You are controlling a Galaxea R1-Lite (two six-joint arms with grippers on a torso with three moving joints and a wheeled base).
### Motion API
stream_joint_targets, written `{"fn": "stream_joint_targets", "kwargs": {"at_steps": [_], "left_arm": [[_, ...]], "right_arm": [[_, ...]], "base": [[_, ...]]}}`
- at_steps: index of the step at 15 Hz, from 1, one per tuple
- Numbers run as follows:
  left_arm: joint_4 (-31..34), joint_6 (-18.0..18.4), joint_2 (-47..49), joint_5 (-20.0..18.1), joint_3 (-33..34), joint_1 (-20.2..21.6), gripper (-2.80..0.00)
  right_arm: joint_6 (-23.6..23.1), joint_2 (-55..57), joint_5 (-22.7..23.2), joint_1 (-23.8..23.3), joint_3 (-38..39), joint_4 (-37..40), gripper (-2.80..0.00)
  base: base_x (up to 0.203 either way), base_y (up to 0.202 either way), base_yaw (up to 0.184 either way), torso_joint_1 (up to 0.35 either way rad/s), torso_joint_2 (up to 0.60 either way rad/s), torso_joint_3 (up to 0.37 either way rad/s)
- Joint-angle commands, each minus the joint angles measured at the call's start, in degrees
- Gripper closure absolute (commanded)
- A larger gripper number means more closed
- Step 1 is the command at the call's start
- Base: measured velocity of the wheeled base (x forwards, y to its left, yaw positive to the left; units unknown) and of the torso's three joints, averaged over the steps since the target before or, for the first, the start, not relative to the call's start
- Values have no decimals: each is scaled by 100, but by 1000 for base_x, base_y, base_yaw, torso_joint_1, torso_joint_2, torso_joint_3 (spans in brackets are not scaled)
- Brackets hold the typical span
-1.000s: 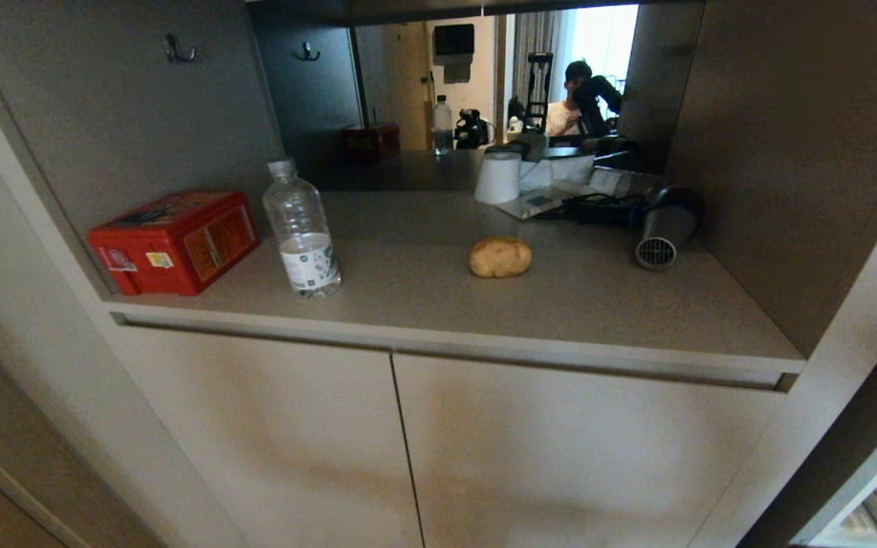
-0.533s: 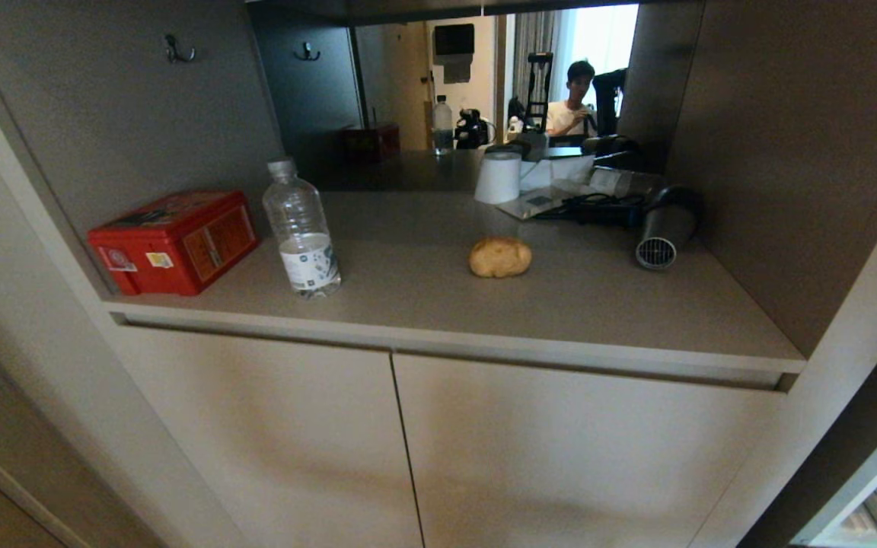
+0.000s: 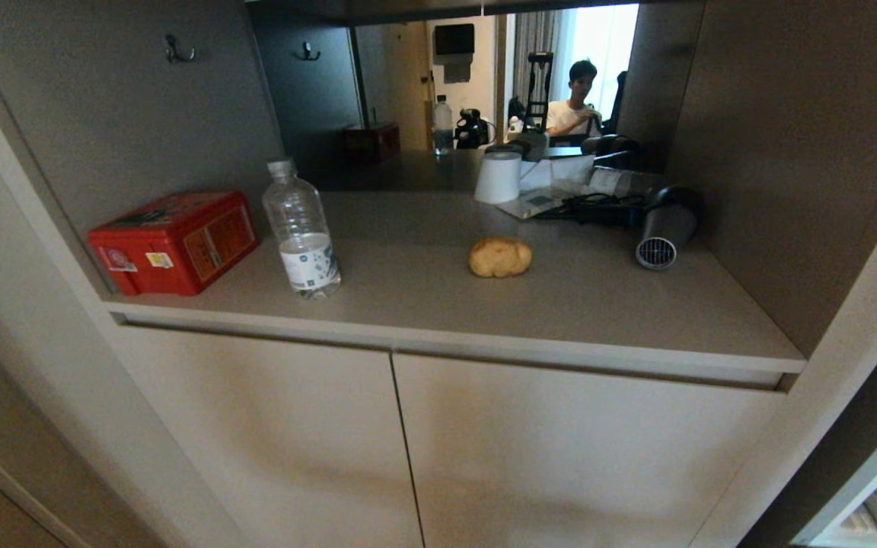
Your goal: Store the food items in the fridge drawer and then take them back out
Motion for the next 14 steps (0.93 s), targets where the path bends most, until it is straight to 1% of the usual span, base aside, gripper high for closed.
{"fn": "stream_joint_targets", "kwargs": {"at_steps": [1, 6, 11, 12, 14], "left_arm": [[-4, -4, -9, 1, 62, 5, 0], [-4, -4, -9, -8, 62, -1, 0], [-4, -5, -9, 1, 62, -1, 0], [-4, -5, -9, 1, 62, -1, 0], [-4, 4, -9, 1, 62, -1, 0]], "right_arm": [[-10, 437, 12, -45, -156, -14, 0], [-57, 1100, 20, -318, -628, -23, 0], [-130, 1309, 39, -370, -705, -146, 0], [-130, 1309, 39, -386, -706, -146, -280], [-130, 1309, 39, -405, -714, -146, -280]], "base": [[0, 0, 0, 0, 0, 0], [0, 0, 0, 0, 0, 0], [0, 0, 0, 0, 0, 0], [0, 0, 0, 0, 0, 0], [0, 0, 0, 0, 0, 0]]}}
